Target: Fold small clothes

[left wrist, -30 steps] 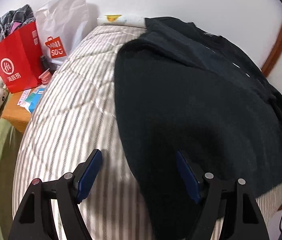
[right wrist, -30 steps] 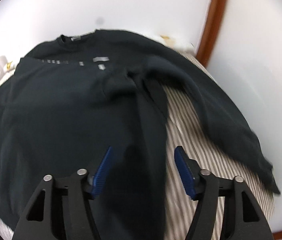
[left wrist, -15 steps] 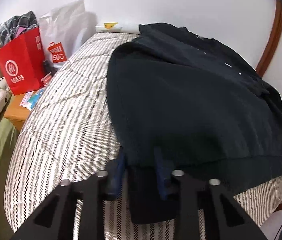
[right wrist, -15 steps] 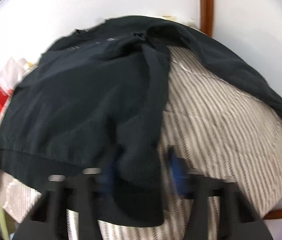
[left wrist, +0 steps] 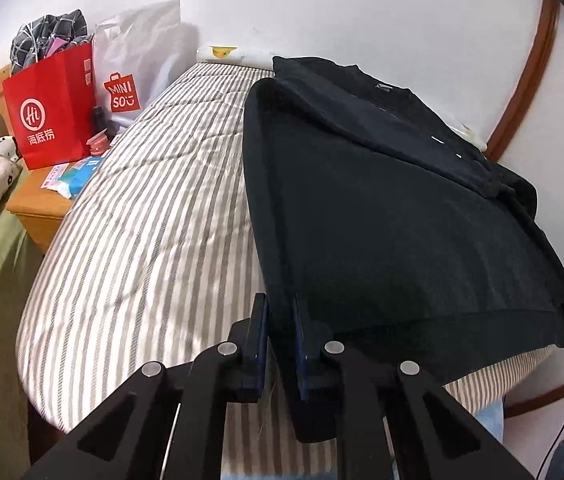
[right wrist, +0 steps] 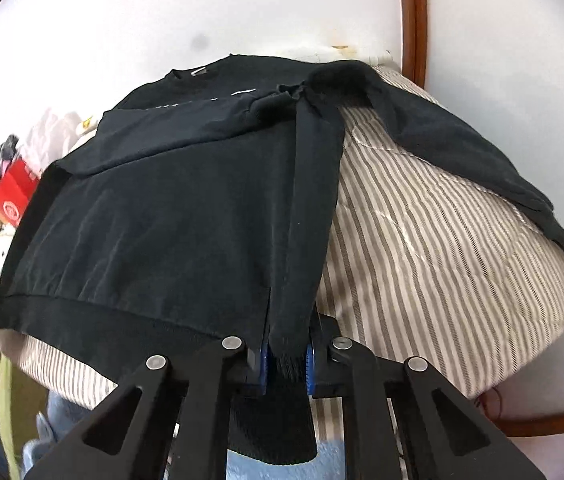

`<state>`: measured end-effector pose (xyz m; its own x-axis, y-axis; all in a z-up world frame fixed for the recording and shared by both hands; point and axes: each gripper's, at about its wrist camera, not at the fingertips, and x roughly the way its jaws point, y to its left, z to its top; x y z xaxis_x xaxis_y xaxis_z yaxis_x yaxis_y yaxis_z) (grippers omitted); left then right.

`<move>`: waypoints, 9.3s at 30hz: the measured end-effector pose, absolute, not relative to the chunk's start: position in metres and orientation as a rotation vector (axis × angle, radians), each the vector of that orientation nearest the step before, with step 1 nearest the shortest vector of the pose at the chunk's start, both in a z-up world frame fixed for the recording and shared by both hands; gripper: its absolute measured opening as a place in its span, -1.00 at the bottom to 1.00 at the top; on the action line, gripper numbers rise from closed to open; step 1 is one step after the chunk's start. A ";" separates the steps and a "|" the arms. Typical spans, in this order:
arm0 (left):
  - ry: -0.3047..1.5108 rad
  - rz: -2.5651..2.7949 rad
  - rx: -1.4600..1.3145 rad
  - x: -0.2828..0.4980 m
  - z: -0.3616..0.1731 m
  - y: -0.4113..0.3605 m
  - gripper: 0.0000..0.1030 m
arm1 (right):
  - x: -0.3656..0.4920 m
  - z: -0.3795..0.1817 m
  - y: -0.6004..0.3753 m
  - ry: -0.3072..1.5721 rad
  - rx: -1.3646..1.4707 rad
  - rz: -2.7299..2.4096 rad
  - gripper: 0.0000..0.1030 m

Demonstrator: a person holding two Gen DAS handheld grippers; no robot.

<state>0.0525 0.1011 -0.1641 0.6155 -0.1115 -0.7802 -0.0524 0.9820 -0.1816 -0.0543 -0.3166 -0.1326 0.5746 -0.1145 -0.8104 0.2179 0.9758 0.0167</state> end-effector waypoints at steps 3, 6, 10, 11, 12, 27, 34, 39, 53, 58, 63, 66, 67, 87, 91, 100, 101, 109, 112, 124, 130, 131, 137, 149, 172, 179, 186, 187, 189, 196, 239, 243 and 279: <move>0.916 -0.041 -0.189 0.036 -0.163 0.104 -0.78 | -0.067 -0.131 -0.311 0.935 0.112 -0.186 -0.76; 0.927 -0.051 -0.188 0.027 -0.165 0.101 -0.77 | -0.075 -0.133 -0.309 0.921 0.111 -0.201 -0.76; 0.910 -0.044 -0.155 0.028 -0.165 0.095 -0.73 | -0.065 -0.134 -0.308 0.931 0.104 -0.225 -0.62; 0.908 -0.037 -0.146 0.029 -0.163 0.095 -0.69 | -0.064 -0.130 -0.307 0.920 0.103 -0.231 -0.53; 0.908 -0.033 -0.144 0.031 -0.162 0.093 -0.69 | -0.064 -0.125 -0.306 0.905 0.095 -0.238 -0.47; 0.870 0.045 -0.111 0.102 -0.122 0.108 -0.14 | 0.098 -0.049 -0.227 0.771 0.010 -0.024 -0.10; 0.864 0.080 -0.076 0.160 -0.117 0.116 -0.02 | 0.220 -0.042 -0.143 0.750 -0.030 0.136 -0.10; 0.899 0.079 -0.077 0.202 -0.133 0.123 -0.02 | 0.284 -0.062 -0.109 0.780 -0.040 0.186 -0.10; 0.957 0.039 -0.012 0.265 -0.162 0.125 -0.37 | 0.445 -0.149 -0.031 0.902 -0.139 0.366 0.00; 0.956 0.033 -0.008 0.273 -0.166 0.129 -0.49 | 0.495 -0.173 -0.013 0.958 -0.106 0.413 0.05; 0.941 -0.014 -0.067 0.280 -0.167 0.135 -0.79 | 0.523 -0.190 0.000 1.033 -0.078 0.478 -0.61; 0.934 -0.013 -0.108 0.281 -0.167 0.141 -0.87 | 0.520 -0.177 0.005 0.915 -0.117 0.468 -0.82; 0.930 -0.010 -0.110 0.280 -0.167 0.143 -0.87 | 0.522 -0.174 0.006 0.900 -0.101 0.468 -0.83; 0.998 0.029 -0.175 0.268 -0.167 0.158 -0.80 | 0.499 -0.156 -0.011 0.911 -0.060 0.311 0.08; 0.946 0.051 -0.173 0.248 -0.148 0.152 -0.80 | 0.451 -0.130 -0.044 0.897 -0.079 0.260 0.19; 0.870 0.075 -0.131 0.207 -0.109 0.118 -0.79 | 0.297 -0.087 -0.170 0.814 -0.093 0.037 0.19; 0.872 0.048 -0.130 0.203 -0.106 0.110 -0.79 | 0.280 -0.085 -0.187 0.815 -0.083 0.014 0.19; 0.827 -0.016 -0.148 0.177 -0.086 0.072 -0.79 | 0.157 -0.070 -0.306 0.803 -0.055 -0.252 0.19; 0.827 0.001 -0.149 0.173 -0.083 0.062 -0.57 | 0.116 -0.068 -0.349 0.796 -0.007 -0.346 0.22; 0.871 0.018 -0.146 0.173 -0.105 0.039 0.17 | 0.036 -0.114 -0.459 0.867 0.008 -0.603 0.36; 0.910 0.043 -0.133 0.183 -0.115 0.028 0.17 | 0.044 -0.129 -0.501 0.916 0.011 -0.678 0.36; 0.915 0.044 -0.133 0.184 -0.116 0.026 0.17 | 0.046 -0.132 -0.504 0.926 0.010 -0.678 0.36; 0.939 0.061 -0.119 0.193 -0.119 0.020 0.17 | 0.054 -0.141 -0.514 0.931 0.018 -0.684 0.38; 0.931 0.105 -0.172 0.184 -0.112 0.056 0.17 | 0.046 -0.052 -0.552 0.699 0.101 -0.834 -0.83; 0.958 0.084 -0.281 0.183 -0.133 0.106 0.17 | 0.220 0.026 -0.174 0.589 -0.078 -0.146 -0.82; 0.981 0.083 -0.246 0.184 -0.140 0.111 0.17 | 0.266 -0.073 -0.156 0.760 -0.082 -0.153 -0.78; 1.005 0.072 -0.232 0.189 -0.146 0.105 0.17 | 0.259 -0.123 -0.181 0.877 -0.064 -0.130 0.43; 1.008 0.065 -0.227 0.191 -0.146 0.101 0.17 | 0.256 -0.125 -0.183 0.895 -0.064 -0.122 0.52; 1.012 0.045 -0.214 0.193 -0.146 0.091 0.17 | 0.246 -0.132 -0.189 0.953 -0.064 -0.081 0.65; 1.006 -0.039 -0.138 0.206 -0.139 0.044 0.17 | 0.183 -0.127 -0.211 0.949 -0.075 -0.047 0.65; 0.863 -0.379 -0.007 0.296 -0.113 -0.164 -0.83 | 0.050 -0.087 -0.362 0.825 0.067 -0.306 -0.62; 0.814 -0.311 -0.035 0.295 -0.088 -0.108 -0.83 | 0.070 -0.086 -0.341 0.831 0.046 -0.282 -0.62; 1.006 -0.001 -0.104 0.327 -0.176 0.057 -0.46 | 0.145 -0.124 -0.270 0.966 -0.057 -0.252 -0.61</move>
<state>0.3272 0.0574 -0.1762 0.5358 -0.0486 -0.8429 -0.0471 0.9951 -0.0873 0.1449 -0.2700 -0.1245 0.5422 -0.2369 -0.8061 0.1865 0.9694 -0.1595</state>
